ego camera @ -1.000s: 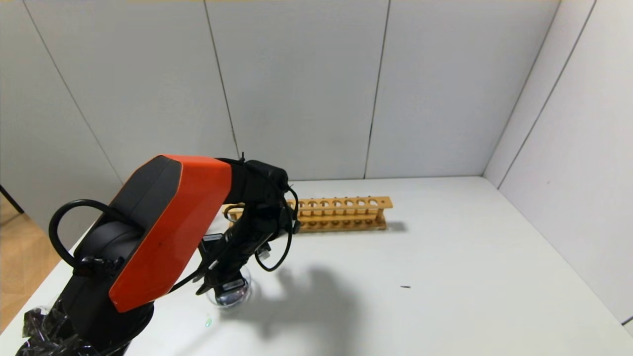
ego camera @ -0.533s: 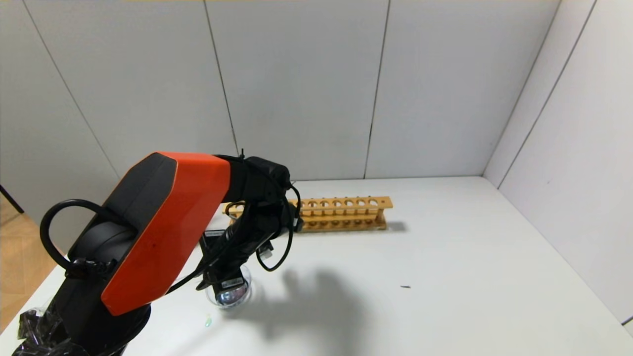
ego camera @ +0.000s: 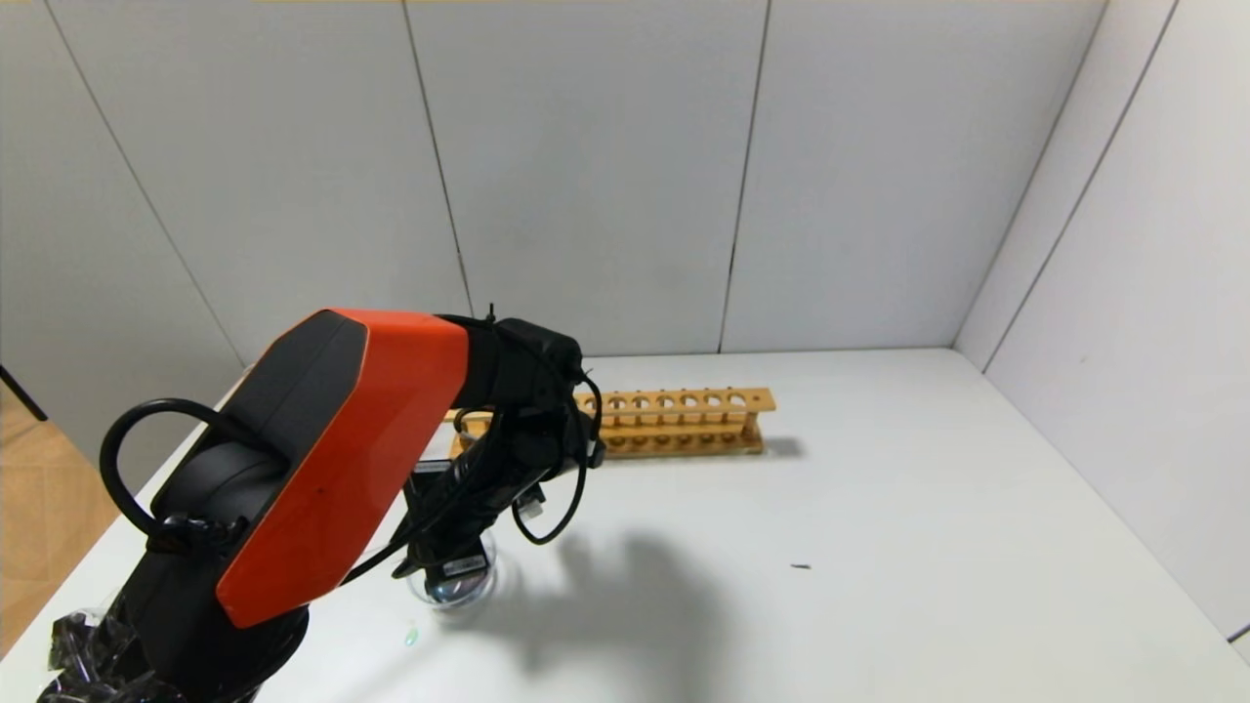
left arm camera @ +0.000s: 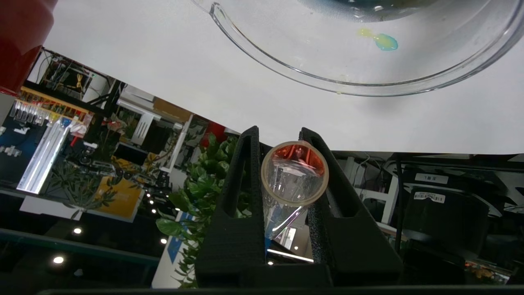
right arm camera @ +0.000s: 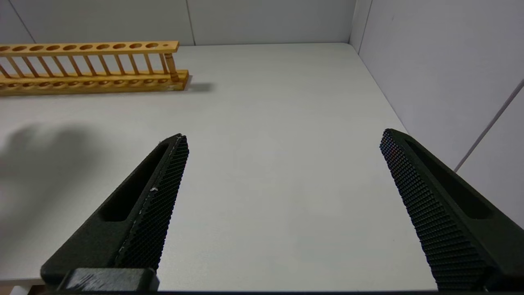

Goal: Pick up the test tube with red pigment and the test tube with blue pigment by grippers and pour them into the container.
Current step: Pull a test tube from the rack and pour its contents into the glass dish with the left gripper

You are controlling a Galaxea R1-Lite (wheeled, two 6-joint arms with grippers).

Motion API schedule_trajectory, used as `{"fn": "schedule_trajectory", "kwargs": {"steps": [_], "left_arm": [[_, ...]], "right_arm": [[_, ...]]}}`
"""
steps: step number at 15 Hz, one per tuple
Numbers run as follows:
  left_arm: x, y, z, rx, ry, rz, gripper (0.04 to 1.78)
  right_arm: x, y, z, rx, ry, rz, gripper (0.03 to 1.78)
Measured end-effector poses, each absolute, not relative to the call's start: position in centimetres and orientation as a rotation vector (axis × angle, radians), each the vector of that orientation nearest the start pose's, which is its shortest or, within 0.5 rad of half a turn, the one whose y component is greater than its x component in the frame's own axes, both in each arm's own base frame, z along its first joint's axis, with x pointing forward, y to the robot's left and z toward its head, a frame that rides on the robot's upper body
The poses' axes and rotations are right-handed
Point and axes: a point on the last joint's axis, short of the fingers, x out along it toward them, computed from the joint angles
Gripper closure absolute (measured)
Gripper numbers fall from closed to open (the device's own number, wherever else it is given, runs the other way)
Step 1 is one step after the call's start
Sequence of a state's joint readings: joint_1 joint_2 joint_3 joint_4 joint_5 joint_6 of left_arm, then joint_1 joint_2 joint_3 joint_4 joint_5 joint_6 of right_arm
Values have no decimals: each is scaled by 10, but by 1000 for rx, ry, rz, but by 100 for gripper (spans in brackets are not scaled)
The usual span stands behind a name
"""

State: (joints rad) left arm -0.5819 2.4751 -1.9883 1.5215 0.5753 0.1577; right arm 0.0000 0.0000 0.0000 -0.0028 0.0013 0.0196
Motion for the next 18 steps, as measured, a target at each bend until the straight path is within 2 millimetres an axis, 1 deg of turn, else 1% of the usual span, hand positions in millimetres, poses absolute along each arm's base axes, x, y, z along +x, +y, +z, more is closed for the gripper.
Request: {"fn": "schedule_trajectory", "kwargs": {"steps": [18], "left_arm": [[325, -204, 85, 1229, 1676, -127, 148]], "right_arm": [[-23, 0, 76, 20, -3, 1, 10]]}}
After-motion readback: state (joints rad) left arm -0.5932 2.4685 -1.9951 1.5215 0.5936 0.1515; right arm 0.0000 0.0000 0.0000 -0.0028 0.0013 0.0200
